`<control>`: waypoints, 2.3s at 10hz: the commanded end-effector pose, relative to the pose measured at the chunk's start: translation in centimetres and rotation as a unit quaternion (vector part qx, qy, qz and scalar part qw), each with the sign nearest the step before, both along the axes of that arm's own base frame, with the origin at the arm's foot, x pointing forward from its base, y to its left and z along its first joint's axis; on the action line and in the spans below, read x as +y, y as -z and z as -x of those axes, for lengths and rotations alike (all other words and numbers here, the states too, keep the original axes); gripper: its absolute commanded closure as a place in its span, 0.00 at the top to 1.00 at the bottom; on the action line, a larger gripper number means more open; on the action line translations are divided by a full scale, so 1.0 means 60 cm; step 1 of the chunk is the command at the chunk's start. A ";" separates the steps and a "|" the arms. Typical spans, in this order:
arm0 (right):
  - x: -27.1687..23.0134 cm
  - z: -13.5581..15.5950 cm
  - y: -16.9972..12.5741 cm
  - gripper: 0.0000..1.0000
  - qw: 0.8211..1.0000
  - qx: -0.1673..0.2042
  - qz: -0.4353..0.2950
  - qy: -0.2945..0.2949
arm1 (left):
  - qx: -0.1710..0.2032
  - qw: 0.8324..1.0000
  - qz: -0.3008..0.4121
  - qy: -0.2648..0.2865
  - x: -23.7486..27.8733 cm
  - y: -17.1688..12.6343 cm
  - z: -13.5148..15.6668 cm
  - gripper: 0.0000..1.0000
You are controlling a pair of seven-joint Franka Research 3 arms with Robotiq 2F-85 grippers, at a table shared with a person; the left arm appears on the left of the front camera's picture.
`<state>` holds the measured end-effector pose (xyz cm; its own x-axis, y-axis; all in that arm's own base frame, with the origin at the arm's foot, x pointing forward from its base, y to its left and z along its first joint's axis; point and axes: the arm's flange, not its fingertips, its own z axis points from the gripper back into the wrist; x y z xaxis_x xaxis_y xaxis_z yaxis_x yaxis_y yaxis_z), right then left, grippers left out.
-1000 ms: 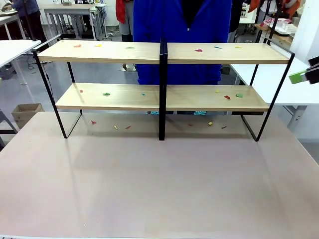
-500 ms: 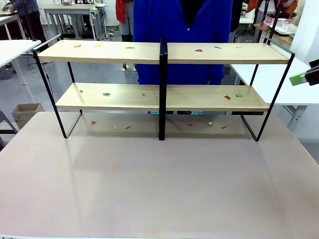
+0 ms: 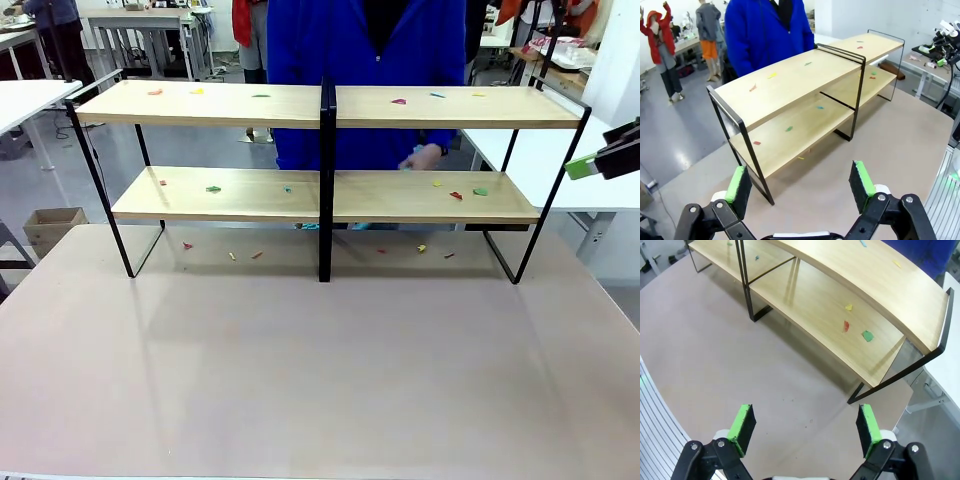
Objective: Clean the shelves.
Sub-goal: Pick up the Duster when the human hands it over.
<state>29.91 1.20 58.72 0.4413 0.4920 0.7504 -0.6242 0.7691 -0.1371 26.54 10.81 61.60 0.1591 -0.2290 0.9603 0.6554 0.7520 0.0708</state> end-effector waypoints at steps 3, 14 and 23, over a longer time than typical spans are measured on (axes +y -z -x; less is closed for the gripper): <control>-0.009 0.008 0.041 1.00 1.000 -0.014 -0.021 -0.016 | -0.007 1.000 0.003 0.005 0.006 -0.002 0.007 1.00; -0.021 -0.007 -0.027 1.00 0.992 -0.097 -0.081 0.004 | -0.007 1.000 0.003 0.005 0.006 -0.002 0.007 1.00; -0.050 0.020 -0.041 1.00 0.985 -0.129 -0.116 0.012 | -0.007 1.000 0.003 0.005 0.006 -0.002 0.007 1.00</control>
<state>29.38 -1.69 62.43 0.2728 0.2968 0.9151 -0.5583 0.8235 -0.1006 26.01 11.04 61.89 0.1402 -0.2210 0.9652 0.6577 0.7494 0.0760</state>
